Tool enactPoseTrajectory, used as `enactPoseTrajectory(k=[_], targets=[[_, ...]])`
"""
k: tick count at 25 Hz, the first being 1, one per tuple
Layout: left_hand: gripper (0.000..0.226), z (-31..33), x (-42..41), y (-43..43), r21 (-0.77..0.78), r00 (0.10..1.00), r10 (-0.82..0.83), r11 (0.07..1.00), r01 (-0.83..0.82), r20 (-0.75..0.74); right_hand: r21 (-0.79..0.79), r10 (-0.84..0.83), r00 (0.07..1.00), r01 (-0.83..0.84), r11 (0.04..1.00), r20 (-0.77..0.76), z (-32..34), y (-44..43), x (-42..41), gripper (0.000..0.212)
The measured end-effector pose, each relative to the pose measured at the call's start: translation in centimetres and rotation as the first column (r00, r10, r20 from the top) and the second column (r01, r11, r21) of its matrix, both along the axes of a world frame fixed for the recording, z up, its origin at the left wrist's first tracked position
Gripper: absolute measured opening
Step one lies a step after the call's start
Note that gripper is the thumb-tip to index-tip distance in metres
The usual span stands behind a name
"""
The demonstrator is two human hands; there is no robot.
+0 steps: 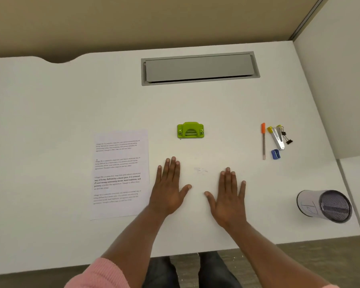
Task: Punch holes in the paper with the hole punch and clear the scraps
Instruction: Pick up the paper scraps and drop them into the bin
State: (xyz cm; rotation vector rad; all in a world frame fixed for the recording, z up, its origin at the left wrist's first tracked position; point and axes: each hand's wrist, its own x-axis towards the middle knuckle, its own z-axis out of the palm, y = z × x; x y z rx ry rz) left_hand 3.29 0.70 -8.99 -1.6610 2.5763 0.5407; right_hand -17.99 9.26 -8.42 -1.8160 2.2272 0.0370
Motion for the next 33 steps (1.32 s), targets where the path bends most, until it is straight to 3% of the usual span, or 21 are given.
enactPoseTrajectory(k=[5, 10, 13, 15, 21, 33], targets=[[0.071, -0.1, -1.6, -0.2, -0.077, 0.997, -0.058, 0.995, 0.061, 0.041, -0.015, 0.215, 0.976, -0.215, 0.977, 0.045, -0.3, -2.6, 0.0, 0.088], [0.063, -0.1, -1.8, -0.6, -0.079, 0.988, -0.149, 0.985, 0.152, 0.039, -0.067, 0.466, 0.881, -0.462, 0.885, 0.079, -0.6, -5.9, -1.1, 0.084], [0.069, -0.3, -2.6, -0.3, -0.053, 0.994, 0.103, 0.993, -0.105, -0.039, -0.084, 0.47, 0.878, -0.464, 0.882, 0.088, -0.5, -8.4, -1.6, 0.09], [0.067, -0.4, -3.1, -0.3, -0.048, 0.98, 0.188, 0.98, -0.192, -0.063, -0.075, 0.492, 0.865, -0.487, 0.87, 0.097, -0.6, -9.4, -1.2, 0.088], [0.063, -0.2, -3.0, -0.7, -0.085, 0.985, 0.162, 0.982, -0.167, -0.063, -0.11, 0.581, 0.811, -0.573, 0.812, 0.063, -0.9, -9.4, -1.3, 0.08], [0.06, 0.6, -4.8, -6.9, -0.276, 0.972, 0.231, 0.938, -0.21, 0.047, -0.136, 0.553, 0.83, -0.541, 0.83, 0.07, -0.5, -9.4, -1.0, 0.078]])
